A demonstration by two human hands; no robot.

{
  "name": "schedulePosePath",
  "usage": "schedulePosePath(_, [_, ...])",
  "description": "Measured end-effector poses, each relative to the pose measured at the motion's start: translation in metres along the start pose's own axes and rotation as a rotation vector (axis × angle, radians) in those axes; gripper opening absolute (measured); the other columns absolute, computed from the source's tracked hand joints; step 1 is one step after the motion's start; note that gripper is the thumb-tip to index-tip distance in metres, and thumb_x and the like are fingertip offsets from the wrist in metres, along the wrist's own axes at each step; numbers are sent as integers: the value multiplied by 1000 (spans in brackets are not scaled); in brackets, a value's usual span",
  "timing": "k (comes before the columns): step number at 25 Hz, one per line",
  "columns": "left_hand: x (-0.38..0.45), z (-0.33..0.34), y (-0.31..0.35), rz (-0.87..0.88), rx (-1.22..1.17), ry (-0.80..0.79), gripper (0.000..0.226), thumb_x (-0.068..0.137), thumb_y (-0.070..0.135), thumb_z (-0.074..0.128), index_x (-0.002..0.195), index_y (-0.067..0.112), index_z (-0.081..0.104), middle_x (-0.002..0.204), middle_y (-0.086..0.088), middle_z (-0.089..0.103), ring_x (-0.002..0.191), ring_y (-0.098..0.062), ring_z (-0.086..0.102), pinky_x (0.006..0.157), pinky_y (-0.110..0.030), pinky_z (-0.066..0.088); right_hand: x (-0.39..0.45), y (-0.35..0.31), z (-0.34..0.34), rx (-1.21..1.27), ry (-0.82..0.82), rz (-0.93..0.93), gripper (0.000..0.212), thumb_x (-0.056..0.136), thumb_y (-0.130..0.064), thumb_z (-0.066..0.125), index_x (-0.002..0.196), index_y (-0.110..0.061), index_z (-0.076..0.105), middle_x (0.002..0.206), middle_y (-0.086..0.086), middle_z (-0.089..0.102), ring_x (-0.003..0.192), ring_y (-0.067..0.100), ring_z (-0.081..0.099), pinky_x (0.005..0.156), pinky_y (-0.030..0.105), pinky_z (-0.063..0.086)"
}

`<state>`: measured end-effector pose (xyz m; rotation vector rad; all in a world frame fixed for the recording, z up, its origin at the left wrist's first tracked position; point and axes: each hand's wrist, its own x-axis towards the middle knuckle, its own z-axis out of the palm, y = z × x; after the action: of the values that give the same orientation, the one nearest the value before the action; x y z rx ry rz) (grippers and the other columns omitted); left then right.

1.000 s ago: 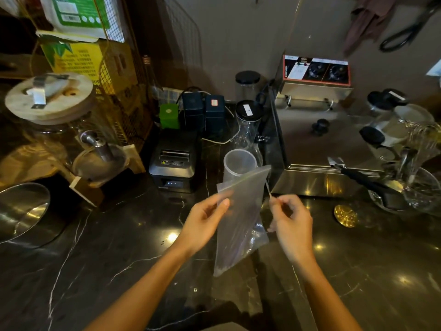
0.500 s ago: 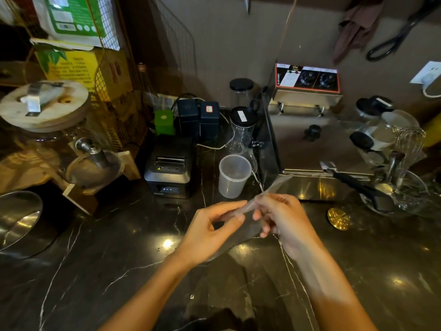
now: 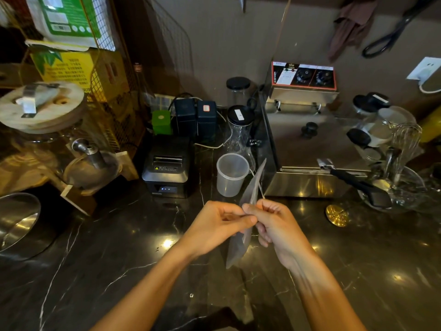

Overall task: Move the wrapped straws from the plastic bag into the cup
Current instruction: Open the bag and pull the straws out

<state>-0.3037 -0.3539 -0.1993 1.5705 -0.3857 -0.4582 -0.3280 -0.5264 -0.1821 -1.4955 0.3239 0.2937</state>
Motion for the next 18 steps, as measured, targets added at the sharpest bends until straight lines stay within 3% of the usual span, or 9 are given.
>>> schedulePosePath(3, [-3,1,-4,-58,-69,4,21,95,21,71,111,10,81,103,-11,81,95,-23,75,80,-35,56,-2,3,-2,75,-66,21,28,94,-24,74,94,3,67,48,-1,45,38,7,37,39,21,33])
schedulePosePath(7, [-6,-2,-4,-117,-131,-16,27,98,20,68,117,3,77,109,-16,80,107,-42,72,99,-59,54,-2,5,-5,113,-135,12,32,90,-32,74,84,-3,63,50,0,45,40,9,38,43,22,35])
schedulePosePath(10, [-8,-4,-3,-139,-136,-15,27,100,21,66,117,5,78,110,-14,81,108,-35,75,104,-57,54,-3,5,-6,95,-160,-9,33,92,-34,71,75,-8,61,52,2,45,44,12,37,46,24,35])
schedulePosePath(14, [-8,-6,-4,-189,-180,6,28,99,22,66,114,1,78,109,-20,79,109,-43,72,104,-57,53,-4,4,-8,120,-196,-15,27,95,-31,67,76,-12,67,56,4,45,45,13,38,47,26,37])
schedulePosePath(18, [-7,-5,-1,-142,-109,29,24,99,24,67,106,6,81,100,-17,81,98,-34,77,89,-43,60,-4,3,-5,72,-187,-32,31,102,-27,61,74,-17,70,59,4,50,50,16,44,51,30,42])
